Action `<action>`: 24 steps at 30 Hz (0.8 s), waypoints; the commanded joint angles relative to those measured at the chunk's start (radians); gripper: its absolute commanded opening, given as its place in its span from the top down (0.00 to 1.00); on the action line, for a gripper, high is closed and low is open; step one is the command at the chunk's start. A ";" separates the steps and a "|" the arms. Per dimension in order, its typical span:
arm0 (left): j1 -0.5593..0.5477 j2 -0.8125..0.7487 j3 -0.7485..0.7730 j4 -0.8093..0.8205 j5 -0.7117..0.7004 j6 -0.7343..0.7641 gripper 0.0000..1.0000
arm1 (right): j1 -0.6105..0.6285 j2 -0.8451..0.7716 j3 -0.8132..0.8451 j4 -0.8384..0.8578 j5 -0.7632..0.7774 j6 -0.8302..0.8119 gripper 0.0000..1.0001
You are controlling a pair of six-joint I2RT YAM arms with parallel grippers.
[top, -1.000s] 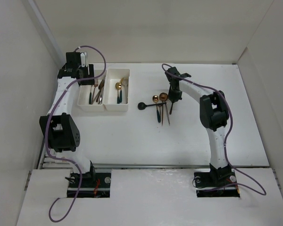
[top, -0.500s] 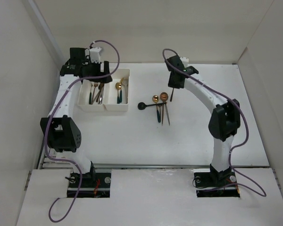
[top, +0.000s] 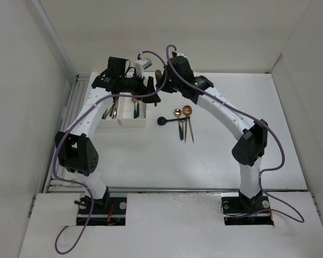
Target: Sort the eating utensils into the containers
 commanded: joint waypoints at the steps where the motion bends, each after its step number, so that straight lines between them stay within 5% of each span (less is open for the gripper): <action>1: 0.013 -0.012 -0.028 0.075 0.038 -0.051 0.27 | -0.003 -0.009 0.005 0.066 -0.085 0.050 1.00; 4: 0.004 -0.012 -0.048 0.084 -0.007 -0.051 0.43 | -0.003 -0.020 -0.017 0.087 -0.103 0.079 1.00; 10: -0.005 0.008 -0.070 0.084 -0.073 -0.060 1.00 | -0.003 -0.032 -0.064 0.151 -0.166 0.118 1.00; 24: 0.075 0.078 -0.032 0.063 -0.170 -0.123 1.00 | -0.013 0.049 -0.043 0.222 -0.298 0.118 1.00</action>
